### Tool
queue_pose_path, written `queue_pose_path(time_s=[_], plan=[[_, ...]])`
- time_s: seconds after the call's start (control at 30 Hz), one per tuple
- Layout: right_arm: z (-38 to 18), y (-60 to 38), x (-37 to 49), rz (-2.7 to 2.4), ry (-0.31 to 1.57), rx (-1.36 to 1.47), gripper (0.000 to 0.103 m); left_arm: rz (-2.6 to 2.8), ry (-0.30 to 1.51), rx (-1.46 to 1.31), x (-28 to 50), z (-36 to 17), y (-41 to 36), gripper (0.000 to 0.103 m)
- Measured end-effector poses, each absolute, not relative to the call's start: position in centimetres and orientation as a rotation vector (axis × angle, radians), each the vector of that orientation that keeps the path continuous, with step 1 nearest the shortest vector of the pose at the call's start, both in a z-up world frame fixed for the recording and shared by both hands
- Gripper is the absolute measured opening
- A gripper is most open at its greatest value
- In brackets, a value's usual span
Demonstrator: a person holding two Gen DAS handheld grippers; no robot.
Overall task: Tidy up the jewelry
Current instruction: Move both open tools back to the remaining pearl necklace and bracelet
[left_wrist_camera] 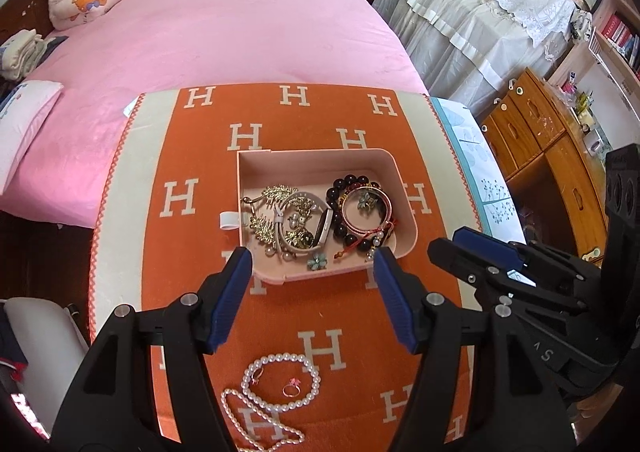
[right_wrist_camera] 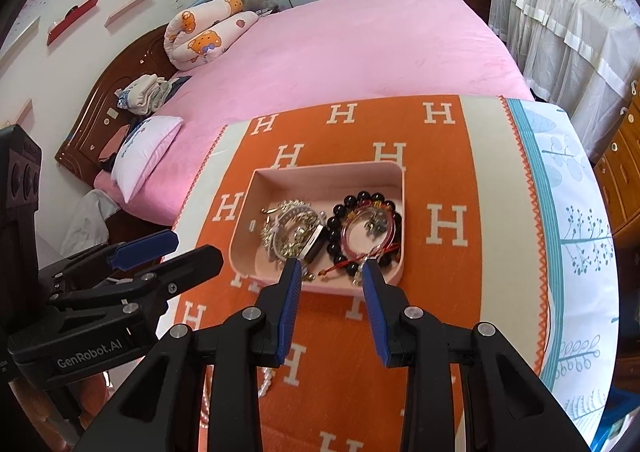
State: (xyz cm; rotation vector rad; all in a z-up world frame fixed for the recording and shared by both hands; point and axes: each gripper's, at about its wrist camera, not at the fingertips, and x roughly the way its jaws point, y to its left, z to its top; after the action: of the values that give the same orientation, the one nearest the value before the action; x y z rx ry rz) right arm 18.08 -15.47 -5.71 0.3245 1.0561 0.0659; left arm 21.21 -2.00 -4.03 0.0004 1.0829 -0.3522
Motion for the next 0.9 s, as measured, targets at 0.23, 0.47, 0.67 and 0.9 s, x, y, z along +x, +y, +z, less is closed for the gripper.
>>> queue_pose_path(time_s=[0.23, 0.47, 0.67, 0.9], plan=[[-5.5, -14.3, 16.2, 0.094, 1.067, 0.305, 0.032, -0.335, 1.068, -0.006, 19.0, -3.4, -0.8, 0.060], [-5.3, -12.9, 14.7, 0.126, 1.078, 0.280, 0.032, -0.296, 1.056, -0.047, 17.2, -2.6, 2.1, 0.060], [-5.2, -11.8, 13.7, 0.153, 1.086, 0.257, 0.032, -0.282, 1.085, -0.065, 15.0, -3.0, 4.8, 0.060], [-5.5, -10.9, 12.9, 0.184, 1.101, 0.238, 0.032, -0.250, 1.162, -0.067, 11.3, -6.3, 7.4, 0.060]])
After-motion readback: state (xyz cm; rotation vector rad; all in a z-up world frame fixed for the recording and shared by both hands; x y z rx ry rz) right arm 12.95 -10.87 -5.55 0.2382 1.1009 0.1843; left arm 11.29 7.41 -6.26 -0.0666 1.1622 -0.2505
